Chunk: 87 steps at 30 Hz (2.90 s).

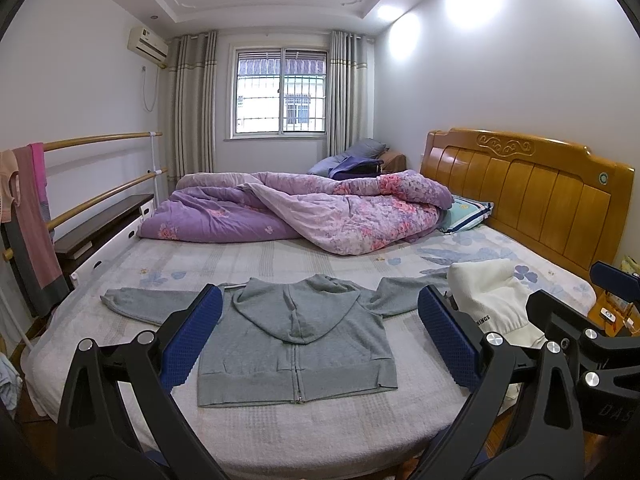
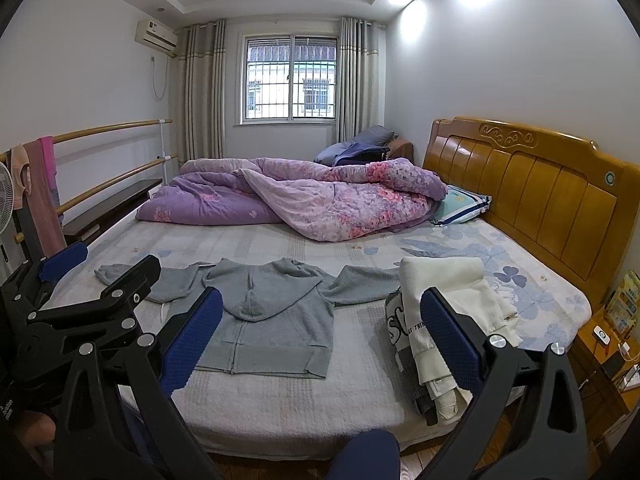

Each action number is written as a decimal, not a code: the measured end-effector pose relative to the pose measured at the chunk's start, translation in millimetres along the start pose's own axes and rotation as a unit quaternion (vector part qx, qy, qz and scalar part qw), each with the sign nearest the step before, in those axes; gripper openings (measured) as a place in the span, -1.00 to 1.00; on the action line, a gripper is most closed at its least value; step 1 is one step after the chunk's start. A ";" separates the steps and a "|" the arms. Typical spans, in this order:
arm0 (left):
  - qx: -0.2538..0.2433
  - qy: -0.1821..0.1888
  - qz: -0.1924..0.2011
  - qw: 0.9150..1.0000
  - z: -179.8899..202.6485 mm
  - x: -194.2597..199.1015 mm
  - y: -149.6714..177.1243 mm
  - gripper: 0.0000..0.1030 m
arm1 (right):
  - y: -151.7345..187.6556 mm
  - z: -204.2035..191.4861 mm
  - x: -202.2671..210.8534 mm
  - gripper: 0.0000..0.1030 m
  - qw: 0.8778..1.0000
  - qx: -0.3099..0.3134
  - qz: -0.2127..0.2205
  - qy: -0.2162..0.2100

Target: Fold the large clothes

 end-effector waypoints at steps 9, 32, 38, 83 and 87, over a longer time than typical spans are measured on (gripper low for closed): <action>0.003 0.001 0.003 1.000 1.0 -2.9 0.6 0.91 | -0.3 0.6 -3.2 0.85 1.000 0.000 0.003 0.000; 0.000 -0.001 0.001 1.000 3.3 -9.0 0.4 0.91 | -1.1 0.4 -5.3 0.85 1.000 -0.005 -0.004 0.002; 0.003 0.009 -0.003 1.000 4.7 -14.2 0.7 0.91 | -0.1 0.4 -5.7 0.85 1.000 -0.005 -0.003 0.002; -0.004 0.007 0.001 1.000 7.7 -23.8 7.4 0.91 | 10.0 -2.9 -9.8 0.85 1.000 -0.011 -0.009 0.009; -0.004 0.004 0.003 1.000 7.3 -22.9 8.7 0.91 | 9.1 -1.4 -10.8 0.85 1.000 -0.013 -0.011 0.006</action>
Point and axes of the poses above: each gripper's, at about its wrist camera, not at the fingertips, and x roughly against the way its jaws point, z to its right, y to its underside, the point moved 3 cm from there along -x, roughly the way its jaws point, and after that the axes turned 11 degrees about -x, right-handed, at the moved point
